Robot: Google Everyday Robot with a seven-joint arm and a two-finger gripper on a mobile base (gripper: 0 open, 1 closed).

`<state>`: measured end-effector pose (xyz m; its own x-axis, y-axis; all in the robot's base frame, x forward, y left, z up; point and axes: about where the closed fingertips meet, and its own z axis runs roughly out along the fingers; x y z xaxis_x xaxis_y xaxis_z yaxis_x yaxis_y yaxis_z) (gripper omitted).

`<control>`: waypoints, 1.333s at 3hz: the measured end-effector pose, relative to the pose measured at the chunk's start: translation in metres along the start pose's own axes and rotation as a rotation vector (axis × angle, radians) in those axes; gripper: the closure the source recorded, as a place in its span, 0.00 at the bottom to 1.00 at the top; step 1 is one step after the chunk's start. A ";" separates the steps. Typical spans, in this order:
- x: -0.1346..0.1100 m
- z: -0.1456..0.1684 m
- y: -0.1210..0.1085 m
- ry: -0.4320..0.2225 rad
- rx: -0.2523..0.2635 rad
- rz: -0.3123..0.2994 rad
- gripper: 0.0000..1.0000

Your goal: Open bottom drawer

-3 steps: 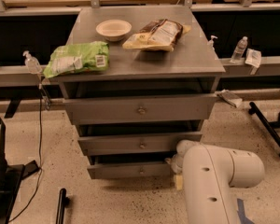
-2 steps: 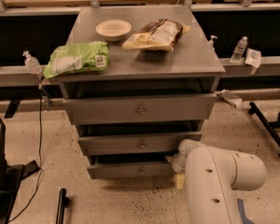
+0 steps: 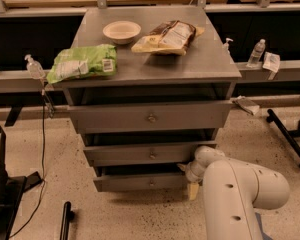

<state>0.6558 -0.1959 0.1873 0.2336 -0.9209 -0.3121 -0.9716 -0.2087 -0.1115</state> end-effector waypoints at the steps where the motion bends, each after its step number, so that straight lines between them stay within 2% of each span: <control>1: 0.002 0.009 0.004 -0.024 -0.037 0.009 0.00; 2: -0.002 0.014 0.013 -0.045 -0.084 0.004 0.00; 4: -0.011 0.004 0.036 -0.050 -0.139 0.000 0.00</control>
Offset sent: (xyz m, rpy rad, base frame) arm -0.0205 0.0043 -0.0145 0.0334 0.1449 0.0622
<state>0.6185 -0.1924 0.1833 0.2318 -0.9041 -0.3590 -0.9667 -0.2553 0.0187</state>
